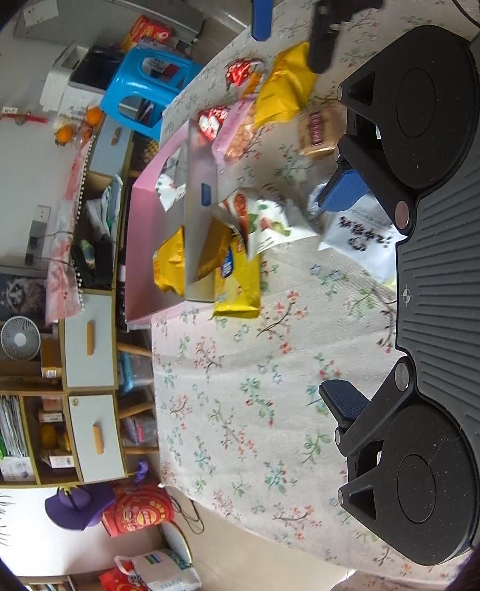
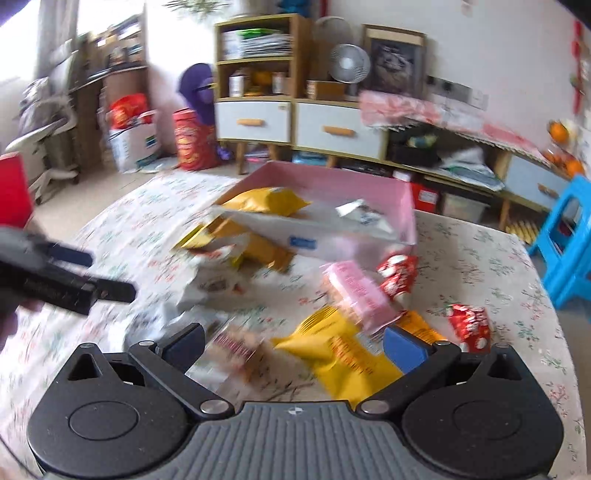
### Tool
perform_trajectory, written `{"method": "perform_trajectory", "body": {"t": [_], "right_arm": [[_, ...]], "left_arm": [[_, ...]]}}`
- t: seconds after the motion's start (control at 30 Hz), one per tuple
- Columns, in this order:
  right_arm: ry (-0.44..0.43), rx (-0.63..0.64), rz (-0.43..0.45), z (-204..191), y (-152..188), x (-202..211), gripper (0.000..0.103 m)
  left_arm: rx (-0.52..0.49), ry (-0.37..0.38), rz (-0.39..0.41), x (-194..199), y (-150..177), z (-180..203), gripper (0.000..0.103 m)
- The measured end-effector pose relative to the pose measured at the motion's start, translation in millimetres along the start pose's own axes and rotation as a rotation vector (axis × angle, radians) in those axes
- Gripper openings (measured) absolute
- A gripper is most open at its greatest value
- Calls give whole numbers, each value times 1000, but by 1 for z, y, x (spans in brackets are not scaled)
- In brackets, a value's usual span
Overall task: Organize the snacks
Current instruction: 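Withdraw both open tools from the box back over the snack pile, then grasp the white Jiangzhong biscuit pack with the left tool while the right tool grasps the white-blue bar pack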
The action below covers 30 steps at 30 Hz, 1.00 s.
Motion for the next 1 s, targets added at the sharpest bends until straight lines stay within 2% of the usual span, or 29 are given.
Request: {"method": "perform_trajectory", "body": {"t": [0.17, 0.33, 0.43, 0.7, 0.8, 1.0], "right_arm": [[-67, 61, 2, -19, 22, 4, 93], [-103, 87, -8, -36, 39, 5, 93], [-123, 115, -20, -46, 48, 3, 93], [-150, 284, -69, -75, 67, 0, 94], [-158, 277, -73, -75, 68, 0, 93], [-165, 247, -87, -72, 64, -3, 80]], "left_arm": [[-61, 55, 28, -2, 14, 10, 99], [-178, 68, 17, -12, 30, 25, 99], [-216, 75, 10, -17, 37, 31, 99], [-218, 111, 22, -20, 43, 35, 99], [-225, 126, 25, -20, 43, 35, 97], [-237, 164, 23, -17, 43, 42, 95]]}}
Point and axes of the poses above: each gripper's, at about its wrist camera, not at the fingertips, and x roughly against the way its jaws point, z to its right, y to its underside, the point moved 5 cm from there along -x, roughly the way its jaws point, and after that the axes turned 4 degrees about -x, right-handed, at the moved point
